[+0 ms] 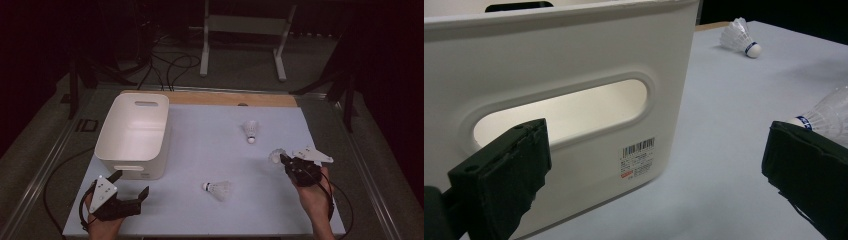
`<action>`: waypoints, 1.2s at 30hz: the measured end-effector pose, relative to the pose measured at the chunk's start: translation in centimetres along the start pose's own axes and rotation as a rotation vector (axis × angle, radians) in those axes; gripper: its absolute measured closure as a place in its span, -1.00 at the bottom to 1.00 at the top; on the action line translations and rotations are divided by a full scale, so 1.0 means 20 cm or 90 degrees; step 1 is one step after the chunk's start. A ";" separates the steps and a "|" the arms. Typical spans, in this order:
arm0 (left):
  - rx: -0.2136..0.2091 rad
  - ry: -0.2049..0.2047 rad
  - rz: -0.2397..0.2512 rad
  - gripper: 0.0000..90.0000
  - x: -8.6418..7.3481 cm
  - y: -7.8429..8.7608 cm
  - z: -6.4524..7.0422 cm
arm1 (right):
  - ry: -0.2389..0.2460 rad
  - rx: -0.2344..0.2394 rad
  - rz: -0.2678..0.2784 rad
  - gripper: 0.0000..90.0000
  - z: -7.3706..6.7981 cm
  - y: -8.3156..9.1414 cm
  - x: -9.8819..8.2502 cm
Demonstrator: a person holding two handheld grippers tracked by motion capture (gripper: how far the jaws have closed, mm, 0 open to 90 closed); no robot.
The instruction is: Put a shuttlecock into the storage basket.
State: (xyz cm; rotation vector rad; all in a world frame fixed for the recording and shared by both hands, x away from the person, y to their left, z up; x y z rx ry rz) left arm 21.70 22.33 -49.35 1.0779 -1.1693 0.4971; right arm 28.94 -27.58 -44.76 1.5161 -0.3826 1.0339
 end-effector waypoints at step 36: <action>-0.002 -0.004 -0.005 -1.00 0.00 -0.01 0.01 | 0.010 0.014 0.029 0.98 -0.03 0.02 0.11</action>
Point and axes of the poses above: each handheld gripper's, and its own axes: y roughly backward along the jaws, x roughly out of its top, z roughly to its right, the point moved 2 cm from there along -y, roughly forward along the jaws, and after that the axes turned 3 degrees about -z, right-handed, at the moved point
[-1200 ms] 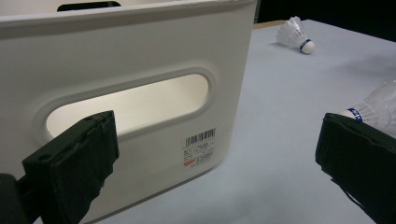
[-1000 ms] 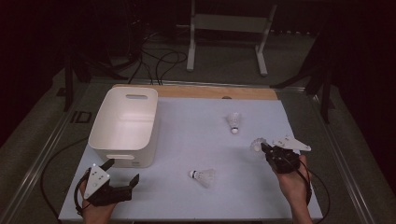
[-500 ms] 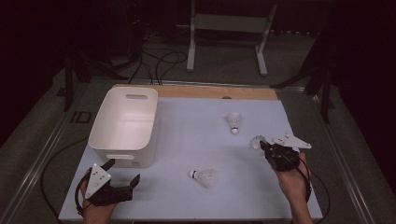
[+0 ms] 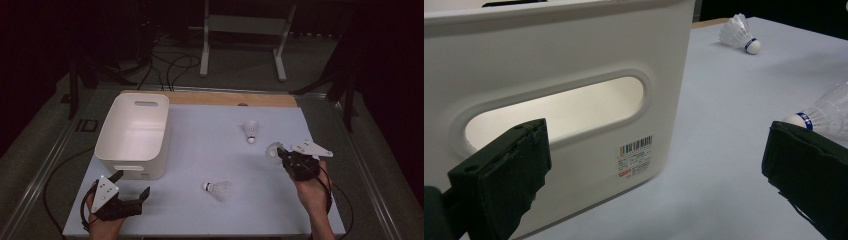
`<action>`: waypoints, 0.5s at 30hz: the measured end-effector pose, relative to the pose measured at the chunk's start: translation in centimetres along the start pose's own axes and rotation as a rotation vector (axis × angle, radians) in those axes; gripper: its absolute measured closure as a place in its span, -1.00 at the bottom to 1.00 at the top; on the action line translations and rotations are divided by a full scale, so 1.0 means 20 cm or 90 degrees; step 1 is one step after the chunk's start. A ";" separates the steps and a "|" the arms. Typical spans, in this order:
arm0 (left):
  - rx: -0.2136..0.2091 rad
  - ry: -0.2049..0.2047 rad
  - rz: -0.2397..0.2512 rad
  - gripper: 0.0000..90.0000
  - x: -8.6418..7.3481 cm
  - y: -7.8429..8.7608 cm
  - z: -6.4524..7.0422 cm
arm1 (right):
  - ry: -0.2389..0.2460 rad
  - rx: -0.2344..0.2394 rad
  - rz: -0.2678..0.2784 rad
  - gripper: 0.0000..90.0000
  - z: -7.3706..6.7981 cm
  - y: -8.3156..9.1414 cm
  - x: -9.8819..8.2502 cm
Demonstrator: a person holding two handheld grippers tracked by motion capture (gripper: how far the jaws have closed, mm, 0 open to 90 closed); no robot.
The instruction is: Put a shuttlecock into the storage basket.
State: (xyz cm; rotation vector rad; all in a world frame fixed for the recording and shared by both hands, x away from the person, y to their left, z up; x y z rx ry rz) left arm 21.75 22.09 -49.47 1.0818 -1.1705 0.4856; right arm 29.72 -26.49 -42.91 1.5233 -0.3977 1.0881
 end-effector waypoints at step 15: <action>0.000 0.000 0.002 -1.00 0.00 0.00 0.00 | 0.012 0.002 0.009 0.97 -0.02 -0.01 0.06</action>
Point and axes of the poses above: each handheld gripper's, and its own axes: y roughly backward along the jaws, x roughly out of its top, z roughly to its right, the point moved 2 cm from there along -y, roughly forward along the jaws, and after that the axes turned 3 degrees about -z, right-handed, at the moved point
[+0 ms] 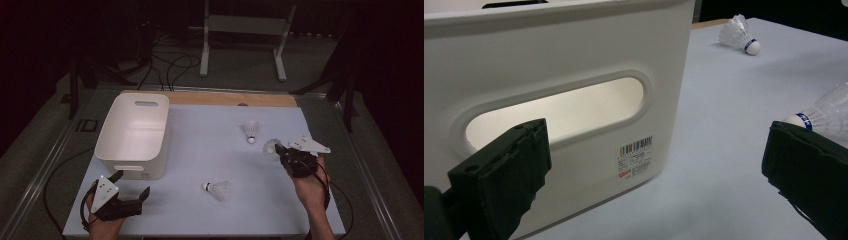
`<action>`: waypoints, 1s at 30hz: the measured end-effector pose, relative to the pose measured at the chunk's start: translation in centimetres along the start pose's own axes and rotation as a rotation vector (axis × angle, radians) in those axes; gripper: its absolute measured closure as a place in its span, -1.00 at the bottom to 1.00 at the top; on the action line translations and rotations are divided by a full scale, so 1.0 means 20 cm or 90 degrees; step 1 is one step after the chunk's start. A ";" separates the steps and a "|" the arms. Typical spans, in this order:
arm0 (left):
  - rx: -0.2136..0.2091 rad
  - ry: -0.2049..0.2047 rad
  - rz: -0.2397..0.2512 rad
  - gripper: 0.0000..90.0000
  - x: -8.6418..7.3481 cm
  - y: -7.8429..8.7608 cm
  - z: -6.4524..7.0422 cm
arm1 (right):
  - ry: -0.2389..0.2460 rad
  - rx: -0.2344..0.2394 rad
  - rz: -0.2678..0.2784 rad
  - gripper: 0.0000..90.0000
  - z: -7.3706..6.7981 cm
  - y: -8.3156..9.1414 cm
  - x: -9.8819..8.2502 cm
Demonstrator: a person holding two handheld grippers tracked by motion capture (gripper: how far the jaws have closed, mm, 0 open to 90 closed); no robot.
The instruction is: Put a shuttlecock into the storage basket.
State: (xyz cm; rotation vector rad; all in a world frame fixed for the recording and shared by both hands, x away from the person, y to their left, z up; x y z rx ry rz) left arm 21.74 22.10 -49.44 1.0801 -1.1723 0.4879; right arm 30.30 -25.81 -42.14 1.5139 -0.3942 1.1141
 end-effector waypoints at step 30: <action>-0.001 -0.001 -0.004 -1.00 0.00 -0.01 0.00 | 0.010 0.014 0.015 0.98 -0.02 0.00 0.08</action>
Point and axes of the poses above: each handheld gripper's, and its own axes: y roughly backward along the jaws, x roughly out of its top, z roughly to its right, the point moved 2 cm from there along -y, roughly forward along the jaws, and after that the axes turned 3 degrees about -z, right-handed, at the moved point
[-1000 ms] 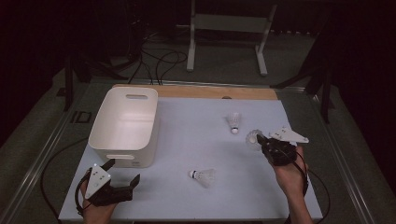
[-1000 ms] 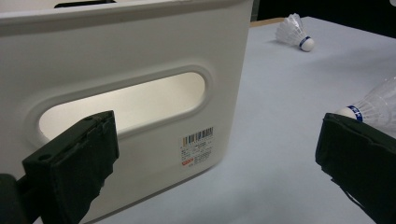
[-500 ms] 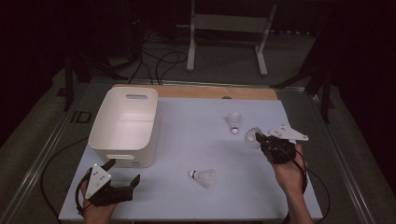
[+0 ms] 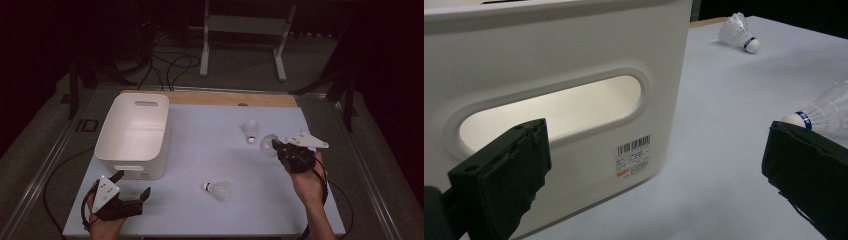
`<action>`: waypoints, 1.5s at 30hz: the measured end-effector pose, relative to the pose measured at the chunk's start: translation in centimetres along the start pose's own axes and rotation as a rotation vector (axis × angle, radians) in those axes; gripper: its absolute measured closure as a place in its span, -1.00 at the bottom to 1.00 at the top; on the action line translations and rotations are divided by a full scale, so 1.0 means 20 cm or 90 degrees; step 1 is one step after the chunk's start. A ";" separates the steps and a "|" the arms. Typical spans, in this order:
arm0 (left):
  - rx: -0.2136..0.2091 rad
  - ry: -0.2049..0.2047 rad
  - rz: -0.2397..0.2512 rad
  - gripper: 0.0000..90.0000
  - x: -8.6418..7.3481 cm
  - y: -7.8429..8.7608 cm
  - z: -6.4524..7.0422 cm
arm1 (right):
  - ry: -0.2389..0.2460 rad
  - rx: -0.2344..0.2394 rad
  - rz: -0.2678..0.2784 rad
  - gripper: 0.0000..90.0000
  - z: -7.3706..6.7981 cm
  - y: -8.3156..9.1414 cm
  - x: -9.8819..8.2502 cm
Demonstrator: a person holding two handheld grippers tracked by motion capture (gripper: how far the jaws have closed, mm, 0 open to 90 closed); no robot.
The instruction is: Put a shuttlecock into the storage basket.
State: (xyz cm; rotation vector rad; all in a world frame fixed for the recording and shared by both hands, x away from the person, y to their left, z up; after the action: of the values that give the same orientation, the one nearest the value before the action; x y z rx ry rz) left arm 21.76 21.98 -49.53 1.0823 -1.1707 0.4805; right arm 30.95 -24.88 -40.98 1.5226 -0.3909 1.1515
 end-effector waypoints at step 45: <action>0.001 -0.001 -0.001 -1.00 0.00 0.00 0.00 | 0.025 0.032 0.024 0.98 -0.07 -0.06 0.16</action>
State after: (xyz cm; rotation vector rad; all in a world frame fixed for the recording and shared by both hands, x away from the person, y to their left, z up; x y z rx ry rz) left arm 21.73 21.99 -49.52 1.0858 -1.1713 0.4798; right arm 32.66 -22.14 -39.16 1.5391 -0.3677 1.2262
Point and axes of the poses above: each handheld gripper's, and its own axes: y roughly backward along the jaws, x roughly out of its top, z roughly to its right, the point moved 2 cm from there along -y, roughly forward along the jaws, and after that the axes turned 3 degrees about -z, right-handed, at the moved point
